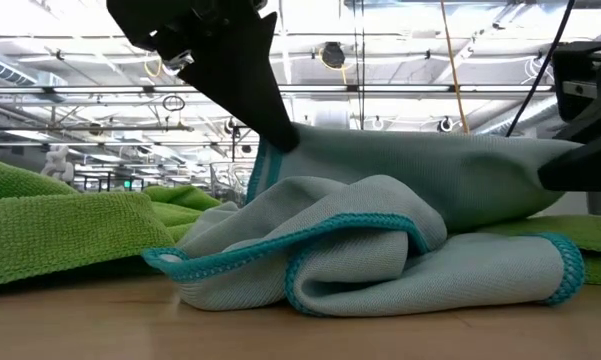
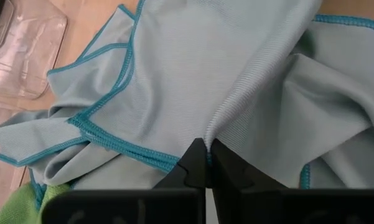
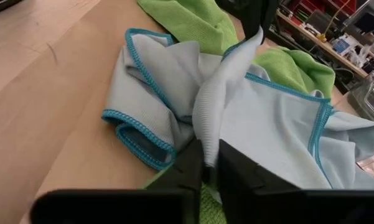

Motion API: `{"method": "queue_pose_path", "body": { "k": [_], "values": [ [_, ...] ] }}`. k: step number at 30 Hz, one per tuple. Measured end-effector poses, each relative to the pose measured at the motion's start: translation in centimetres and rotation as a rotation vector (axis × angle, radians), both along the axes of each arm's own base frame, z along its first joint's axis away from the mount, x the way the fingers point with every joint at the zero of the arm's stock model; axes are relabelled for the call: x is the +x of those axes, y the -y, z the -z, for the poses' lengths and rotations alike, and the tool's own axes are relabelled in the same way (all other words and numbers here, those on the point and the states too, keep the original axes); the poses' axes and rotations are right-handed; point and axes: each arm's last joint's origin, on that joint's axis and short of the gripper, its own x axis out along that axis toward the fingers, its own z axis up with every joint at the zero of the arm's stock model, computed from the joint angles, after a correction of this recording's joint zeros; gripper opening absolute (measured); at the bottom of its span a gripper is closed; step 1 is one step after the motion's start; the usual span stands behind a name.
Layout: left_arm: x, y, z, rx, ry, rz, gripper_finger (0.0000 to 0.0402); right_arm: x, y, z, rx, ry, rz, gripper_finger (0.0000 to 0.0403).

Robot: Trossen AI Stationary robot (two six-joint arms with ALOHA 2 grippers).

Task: Fold microfiber towels
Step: Fold the top right blue microfiber towel

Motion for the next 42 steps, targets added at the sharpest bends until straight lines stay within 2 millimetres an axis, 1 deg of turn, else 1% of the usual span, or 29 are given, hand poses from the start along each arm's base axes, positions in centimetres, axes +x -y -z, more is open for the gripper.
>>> {"method": "queue_pose_path", "body": {
  "k": [1, 3, 8, 11, 15, 18, 22, 27, 29, 32, 35, 42],
  "values": [
    [0.0, 0.1, 0.0, -0.002, 0.003, 0.003, 0.0012, 0.0, 0.0, 0.0, 0.003, -0.001, -0.002, 0.0011],
    [-0.1, 0.4, 0.0, -0.007, 0.011, 0.010, 0.0015, 0.0, -0.1, -0.4, 0.033, -0.002, -0.015, 0.0010],
    [-0.3, 2.0, -0.2, -0.034, 0.044, 0.086, 0.0006, -0.1, -0.1, -2.7, 0.130, 0.034, -0.024, 0.0011],
    [-0.7, 2.7, -0.3, -0.026, 0.062, 0.102, 0.0014, -0.5, 0.0, -3.9, 0.148, 0.046, -0.030, 0.0006],
    [-0.7, 2.6, -0.4, 0.020, 0.084, 0.083, 0.0011, -0.6, 0.6, -4.6, 0.164, 0.028, -0.004, 0.0007],
    [-0.2, 1.7, -0.5, 0.057, 0.099, 0.050, 0.0006, -0.6, 1.4, -4.8, 0.173, 0.007, 0.037, 0.0008],
    [0.9, -0.2, -0.5, 0.086, 0.094, 0.011, 0.0013, -0.3, 2.3, -5.1, 0.180, -0.006, 0.085, 0.0008],
    [2.0, -2.5, -0.6, 0.163, 0.088, -0.025, 0.0006, -0.1, 3.9, -5.3, 0.164, -0.046, 0.154, 0.0008],
    [2.5, -3.4, -0.6, 0.173, 0.078, -0.035, 0.0013, -0.2, 4.4, -5.3, 0.157, -0.070, 0.185, 0.0008],
    [3.1, -5.0, -0.5, 0.163, 0.062, -0.062, 0.0015, -0.1, 5.1, -5.0, 0.141, -0.098, 0.219, 0.0008],
    [3.6, -6.3, -0.4, 0.149, 0.050, -0.085, 0.0006, 0.1, 5.6, -4.8, 0.145, -0.130, 0.227, 0.0008],
    [4.2, -7.9, -0.4, 0.102, 0.020, -0.085, 0.0019, 0.8, 6.7, -4.6, 0.144, -0.176, 0.255, 0.0008]
  ]
}}
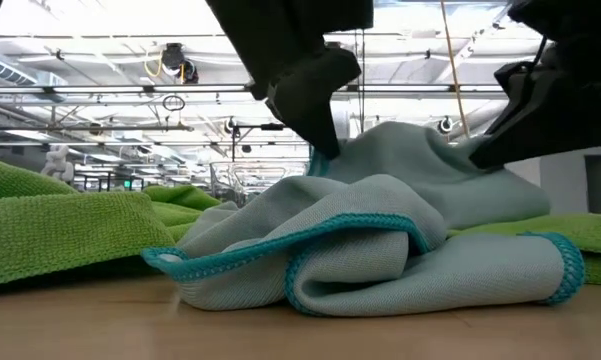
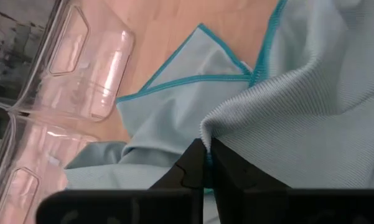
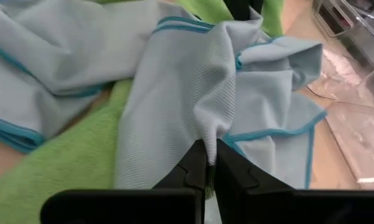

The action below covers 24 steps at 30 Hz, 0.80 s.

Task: Fold microfiber towels
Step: Fold the top right blue microfiber towel

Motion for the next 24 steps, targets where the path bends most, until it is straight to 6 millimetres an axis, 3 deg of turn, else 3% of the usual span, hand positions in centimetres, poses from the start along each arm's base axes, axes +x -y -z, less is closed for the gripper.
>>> {"method": "queue_pose_path", "body": {
  "k": [7, 17, 24],
  "values": [
    [0.1, -0.2, 0.0, -0.005, -0.001, -0.004, 0.0011, 0.1, 0.8, 0.2, -0.015, -0.031, 0.038, 0.0011],
    [0.2, -0.6, -0.1, 0.008, 0.026, -0.043, 0.0124, 0.3, 1.1, 0.2, -0.015, -0.033, 0.052, 0.0064],
    [0.3, -0.7, -0.2, 0.022, 0.049, -0.062, 0.0159, 0.0, 1.3, 0.5, 0.003, -0.049, 0.092, 0.0111]
  ]
}}
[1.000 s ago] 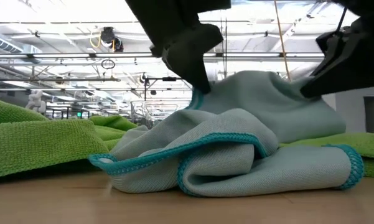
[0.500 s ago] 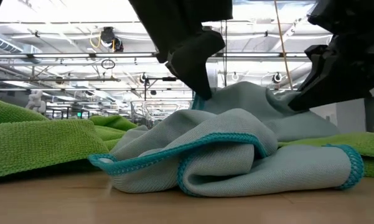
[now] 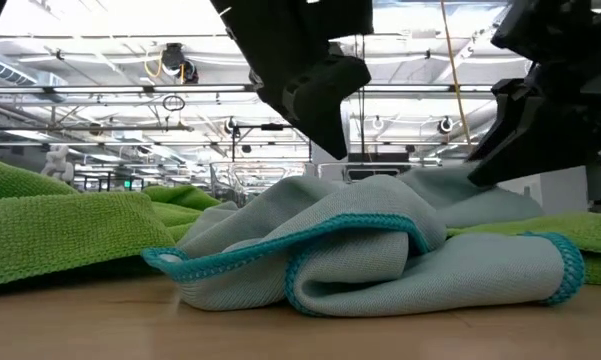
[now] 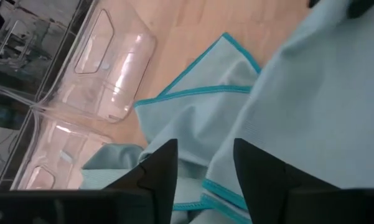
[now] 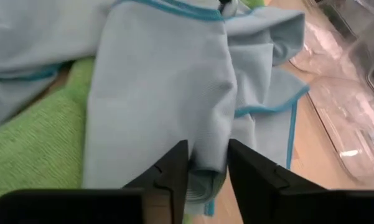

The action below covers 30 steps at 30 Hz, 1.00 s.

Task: Fold microfiber towels
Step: Fold the top right blue microfiber towel, then put the blue folded microfiber towel into the left transparent bin

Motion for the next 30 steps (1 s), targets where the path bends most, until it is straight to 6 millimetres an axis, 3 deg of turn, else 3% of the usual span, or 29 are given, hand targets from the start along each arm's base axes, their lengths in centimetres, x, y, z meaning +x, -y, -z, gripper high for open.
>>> {"method": "queue_pose_path", "body": {
  "k": [9, 14, 22, 30],
  "values": [
    [0.2, 1.5, -0.3, -0.033, 0.046, 0.066, 0.0161, -2.2, 1.0, -1.0, 0.037, -0.069, 0.081, 0.0157],
    [0.3, 4.2, -0.7, -0.076, 0.080, 0.246, 0.0161, -3.3, 0.3, -1.8, -0.001, -0.138, -0.057, 0.0166],
    [-1.5, 8.7, 0.1, 0.050, -0.008, 0.478, 0.0162, -3.8, -0.8, -2.1, -0.047, -0.163, -0.208, 0.0167],
    [-1.6, 8.5, 0.4, 0.058, -0.016, 0.434, 0.0208, -3.3, -1.3, -2.4, 0.000, -0.101, -0.218, 0.0167]
  ]
}}
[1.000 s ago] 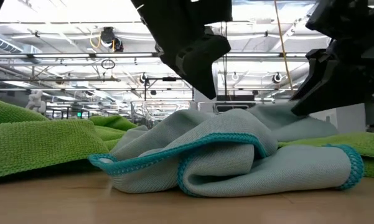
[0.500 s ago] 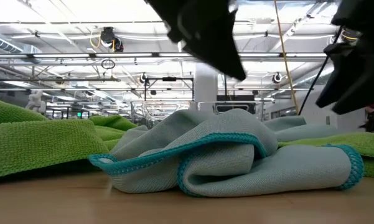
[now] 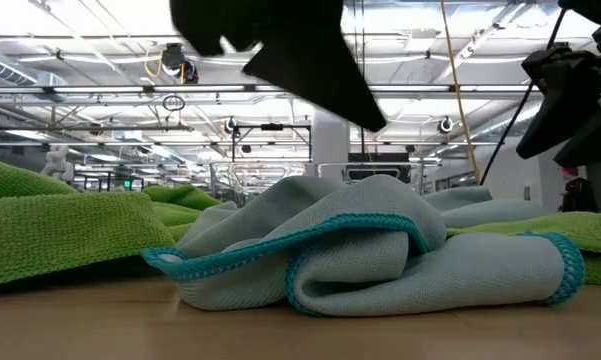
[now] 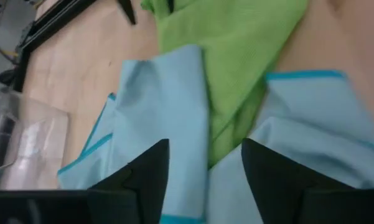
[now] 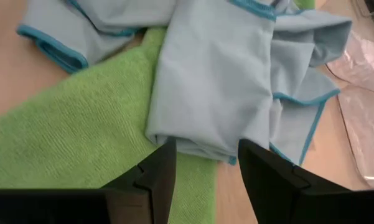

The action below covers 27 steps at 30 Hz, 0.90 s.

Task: Fold microfiber towels
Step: Put the blue folded microfiber towel into the left transparent bin

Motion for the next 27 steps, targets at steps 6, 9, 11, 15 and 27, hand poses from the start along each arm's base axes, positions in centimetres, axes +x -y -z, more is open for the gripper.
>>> {"method": "queue_pose_path", "body": {
  "k": [6, 9, 11, 15, 27],
  "values": [
    [1.3, -1.8, -0.1, -0.021, 0.002, 0.007, 0.0235, 0.3, -0.4, -0.2, 0.052, 0.039, -0.004, 0.0167],
    [1.4, -1.9, 0.6, -0.010, -0.027, 0.022, 0.0230, 0.6, -0.7, -0.4, 0.082, 0.055, -0.024, 0.0167],
    [1.5, -1.7, 1.0, -0.009, -0.041, 0.059, 0.0227, 0.6, -0.7, -0.3, 0.077, 0.056, -0.029, 0.0167],
    [1.7, -1.7, 2.1, -0.005, -0.061, 0.050, 0.0232, 0.8, -0.6, -0.4, 0.067, 0.058, -0.034, 0.0167],
    [1.3, -2.7, 5.0, 0.104, -0.179, -0.038, 0.0246, 0.6, 0.2, 0.6, 0.054, 0.046, -0.020, 0.0167]
  ]
}}
